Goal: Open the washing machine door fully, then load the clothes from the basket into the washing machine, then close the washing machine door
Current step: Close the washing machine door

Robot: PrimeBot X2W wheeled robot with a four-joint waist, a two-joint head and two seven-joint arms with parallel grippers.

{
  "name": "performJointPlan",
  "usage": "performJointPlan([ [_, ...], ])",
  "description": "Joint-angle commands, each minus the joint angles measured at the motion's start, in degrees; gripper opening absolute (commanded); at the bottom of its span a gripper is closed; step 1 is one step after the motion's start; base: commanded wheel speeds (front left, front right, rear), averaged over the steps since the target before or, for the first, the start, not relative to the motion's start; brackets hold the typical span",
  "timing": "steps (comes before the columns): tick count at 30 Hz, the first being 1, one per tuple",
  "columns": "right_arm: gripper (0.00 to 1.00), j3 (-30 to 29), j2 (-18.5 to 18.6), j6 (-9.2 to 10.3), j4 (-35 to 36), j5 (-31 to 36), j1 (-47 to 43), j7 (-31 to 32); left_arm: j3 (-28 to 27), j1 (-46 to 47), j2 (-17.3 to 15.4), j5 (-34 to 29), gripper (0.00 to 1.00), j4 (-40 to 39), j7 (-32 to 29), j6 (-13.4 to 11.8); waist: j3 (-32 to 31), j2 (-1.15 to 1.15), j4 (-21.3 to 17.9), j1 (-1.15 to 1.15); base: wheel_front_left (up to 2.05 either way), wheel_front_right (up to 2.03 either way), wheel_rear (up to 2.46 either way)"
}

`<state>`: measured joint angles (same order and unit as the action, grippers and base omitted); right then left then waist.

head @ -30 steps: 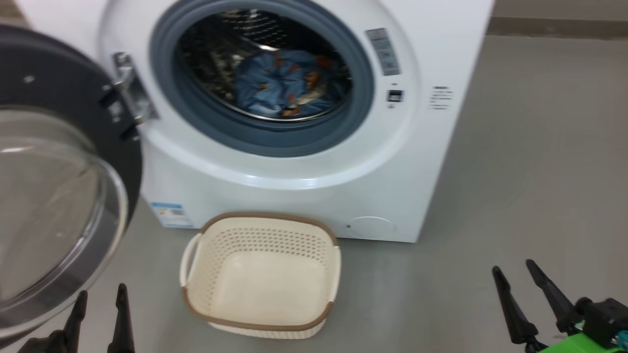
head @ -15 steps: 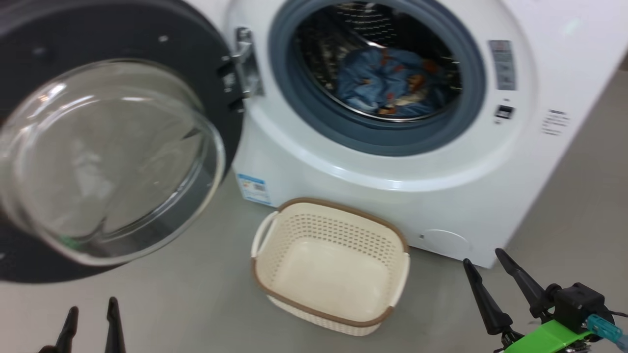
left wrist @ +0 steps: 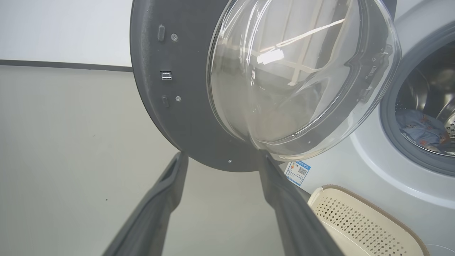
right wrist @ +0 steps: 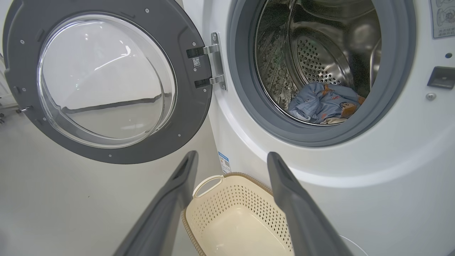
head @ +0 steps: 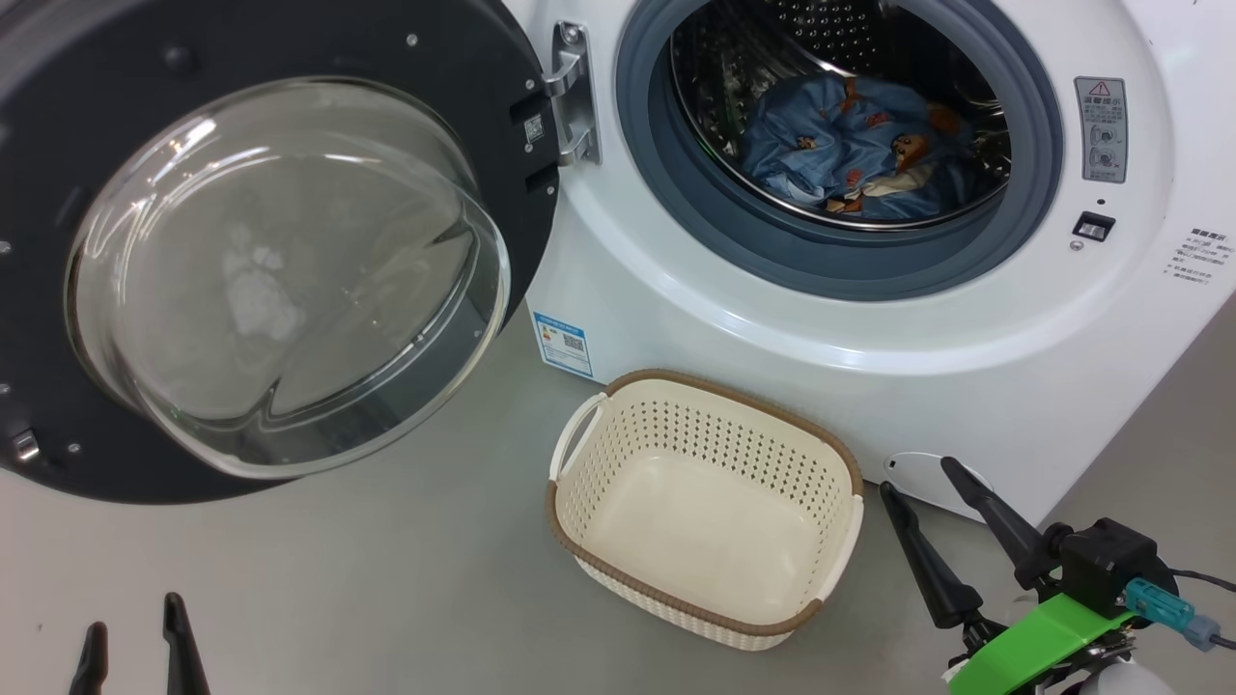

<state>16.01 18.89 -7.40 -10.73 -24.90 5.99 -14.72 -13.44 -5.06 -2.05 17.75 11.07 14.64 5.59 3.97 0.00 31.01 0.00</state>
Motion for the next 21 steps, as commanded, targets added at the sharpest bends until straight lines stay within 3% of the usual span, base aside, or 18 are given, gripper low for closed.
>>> performJointPlan([
  [1,1.0,1.1,1.0,-0.09,1.0,-0.6,1.7,-0.3,-1.4,0.5,-0.8,0.6,1.0,-1.8,0.4,-0.5,0.0,0.0,0.0,0.0,0.0,0.0,0.0],
  [2,1.0,1.1,1.0,-0.09,1.0,-0.7,1.6,-0.3,-1.3,0.6,-0.8,1.0,1.0,-1.9,0.4,-0.6,0.0,0.0,0.0,0.0,0.0,0.0,0.0],
  [3,1.0,0.9,1.0,-0.09,1.0,-0.8,1.3,-0.3,-1.6,1.1,-0.8,1.4,0.42,-2.6,0.4,-0.5,0.0,0.0,-0.1,0.0,0.0,0.0,0.0],
  [4,1.0,0.7,0.9,-0.09,1.1,-0.8,1.1,-0.3,-2.0,1.6,-0.8,1.8,0.0,-3.3,0.4,-0.4,0.1,0.0,-0.1,0.0,0.0,0.0,0.0],
  [8,1.0,-0.3,0.4,-0.09,1.6,-0.3,-0.1,-0.3,-5.5,5.1,-1.3,1.6,0.0,-8.3,0.4,0.7,0.6,0.0,-0.3,0.0,0.0,0.0,0.0],
  [12,1.0,-1.6,-0.1,-0.09,2.3,0.3,-1.2,-0.3,-9.4,11.9,-4.5,4.5,0.0,-12.8,0.4,1.6,1.5,0.0,-0.5,0.0,0.0,0.0,0.0],
  [15,1.0,-2.1,-0.5,-0.09,2.8,0.7,-1.7,-0.3,-11.2,18.3,-8.8,9.8,0.0,-13.5,0.4,1.8,2.3,0.0,-1.2,0.0,0.0,0.0,0.0],
  [19,1.0,-2.2,-0.6,-0.09,3.1,1.1,-1.4,-0.3,-12.4,26.2,-17.3,18.1,0.0,-10.6,0.4,1.9,3.8,0.0,-2.9,0.0,0.0,0.0,0.0],
  [21,1.0,-2.2,-0.6,-0.09,3.1,1.2,-1.3,-0.3,-12.6,27.9,-19.3,19.6,0.0,-9.4,0.4,1.9,4.2,0.0,-3.3,0.0,0.0,0.0,0.0],
])
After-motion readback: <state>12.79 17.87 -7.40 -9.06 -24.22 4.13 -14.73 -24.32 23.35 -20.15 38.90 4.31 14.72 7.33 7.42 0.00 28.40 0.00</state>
